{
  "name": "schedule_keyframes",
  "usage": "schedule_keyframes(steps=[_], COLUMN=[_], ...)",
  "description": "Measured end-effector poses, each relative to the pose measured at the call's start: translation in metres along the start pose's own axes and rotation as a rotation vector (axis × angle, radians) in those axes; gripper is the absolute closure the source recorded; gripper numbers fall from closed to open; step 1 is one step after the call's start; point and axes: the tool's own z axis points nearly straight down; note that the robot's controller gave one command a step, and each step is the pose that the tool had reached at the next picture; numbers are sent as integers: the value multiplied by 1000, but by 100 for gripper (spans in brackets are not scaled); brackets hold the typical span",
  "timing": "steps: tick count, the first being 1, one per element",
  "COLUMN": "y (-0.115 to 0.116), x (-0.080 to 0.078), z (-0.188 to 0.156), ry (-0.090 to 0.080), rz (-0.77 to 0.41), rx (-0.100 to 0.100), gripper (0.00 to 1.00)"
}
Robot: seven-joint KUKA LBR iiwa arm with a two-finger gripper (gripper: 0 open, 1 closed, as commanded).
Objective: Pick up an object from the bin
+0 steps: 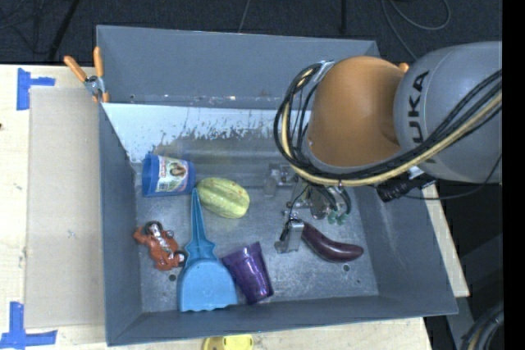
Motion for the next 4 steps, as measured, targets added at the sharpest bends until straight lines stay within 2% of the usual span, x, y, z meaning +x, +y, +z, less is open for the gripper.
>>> schedule_keyframes(steps=[1,2,3,4], y=[0,18,2,21], x=[-1,19,22,59], z=[-5,39,91,115], ry=[-8,-15,-5,-9], rz=[1,27,-44,-29], rx=[0,-1,-2,-1], gripper=[0,0,0,100])
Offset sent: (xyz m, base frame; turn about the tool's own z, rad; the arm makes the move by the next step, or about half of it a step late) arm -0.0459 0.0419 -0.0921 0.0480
